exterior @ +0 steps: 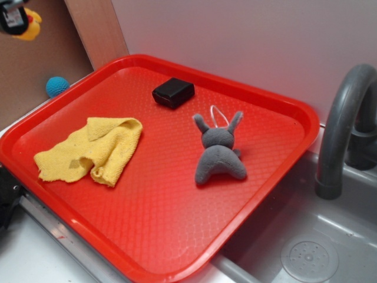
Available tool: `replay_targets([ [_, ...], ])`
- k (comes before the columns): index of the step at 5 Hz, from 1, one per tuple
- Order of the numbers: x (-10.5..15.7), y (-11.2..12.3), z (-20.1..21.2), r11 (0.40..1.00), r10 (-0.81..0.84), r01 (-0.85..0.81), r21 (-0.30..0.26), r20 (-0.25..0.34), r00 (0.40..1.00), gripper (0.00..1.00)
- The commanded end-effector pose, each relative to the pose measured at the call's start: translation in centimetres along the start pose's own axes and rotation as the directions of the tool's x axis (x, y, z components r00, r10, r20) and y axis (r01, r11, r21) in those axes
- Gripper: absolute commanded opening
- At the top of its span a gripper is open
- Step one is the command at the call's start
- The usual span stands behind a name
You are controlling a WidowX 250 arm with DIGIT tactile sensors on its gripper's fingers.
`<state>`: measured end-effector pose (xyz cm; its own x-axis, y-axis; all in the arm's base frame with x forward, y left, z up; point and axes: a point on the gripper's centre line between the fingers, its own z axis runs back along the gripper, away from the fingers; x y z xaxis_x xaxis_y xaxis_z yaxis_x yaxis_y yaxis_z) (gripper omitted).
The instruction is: Grab the yellow duck.
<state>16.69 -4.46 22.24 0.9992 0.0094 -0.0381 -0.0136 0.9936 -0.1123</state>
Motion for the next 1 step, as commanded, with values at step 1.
replay_targets([
  [1, -1.96, 2.04, -0.08, 0.998, -0.051, 0.052, -0.02, 0.019, 0.999, 0.0],
])
